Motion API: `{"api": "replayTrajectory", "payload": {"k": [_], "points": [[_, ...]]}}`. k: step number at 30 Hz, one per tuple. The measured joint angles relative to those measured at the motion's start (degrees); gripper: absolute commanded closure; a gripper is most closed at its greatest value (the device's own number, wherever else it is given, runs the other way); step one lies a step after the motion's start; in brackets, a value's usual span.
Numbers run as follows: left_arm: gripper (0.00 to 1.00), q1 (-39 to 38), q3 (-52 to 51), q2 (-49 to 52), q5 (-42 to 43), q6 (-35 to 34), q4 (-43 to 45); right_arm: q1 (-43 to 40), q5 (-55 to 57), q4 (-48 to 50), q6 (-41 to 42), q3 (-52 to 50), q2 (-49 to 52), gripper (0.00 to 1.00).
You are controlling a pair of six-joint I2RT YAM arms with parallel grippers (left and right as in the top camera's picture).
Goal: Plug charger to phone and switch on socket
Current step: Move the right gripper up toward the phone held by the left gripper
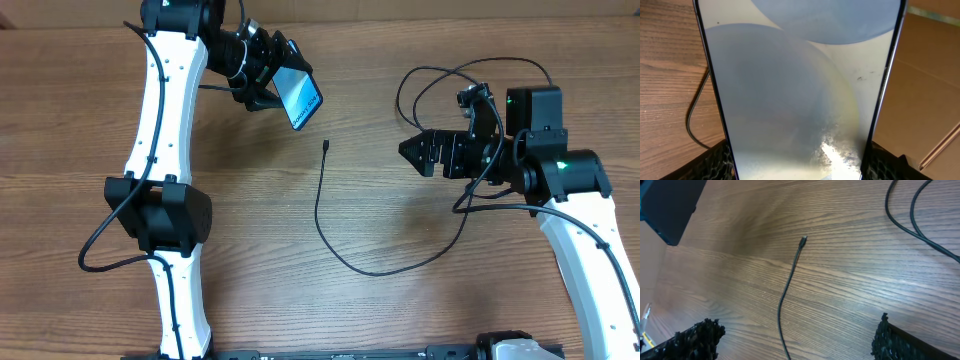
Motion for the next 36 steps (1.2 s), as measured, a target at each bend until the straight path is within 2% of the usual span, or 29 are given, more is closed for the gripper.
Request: {"api": "replayTrajectory", "payload": {"k": [9, 15, 24, 31, 36], "points": [[0.37, 0.0, 0.0, 0.0, 0.09, -0.37, -0.11, 0.0, -2.62, 0.74, 1.29, 0.0, 0.0, 0.0], [0.37, 0.0, 0.0, 0.0, 0.09, -4.26, -0.2, 0.0, -3.37, 3.5, 3.48, 0.0, 0.0, 0.0], [0.37, 0.0, 0.0, 0.0, 0.52, -14.01, -1.81, 0.0, -3.43, 6.93, 11.61, 0.0, 0.0, 0.0], [0.39, 0.0, 0.0, 0.0, 5.95, -18.82, -1.81, 0.0, 0.09, 7.74, 18.51, 0.0, 0.13, 0.0], [0.45, 0.0, 0.0, 0.0, 9.79, -20.59, -1.84, 0.0, 3.98, 7.76, 24.06, 0.0, 1.25, 0.0]]}}
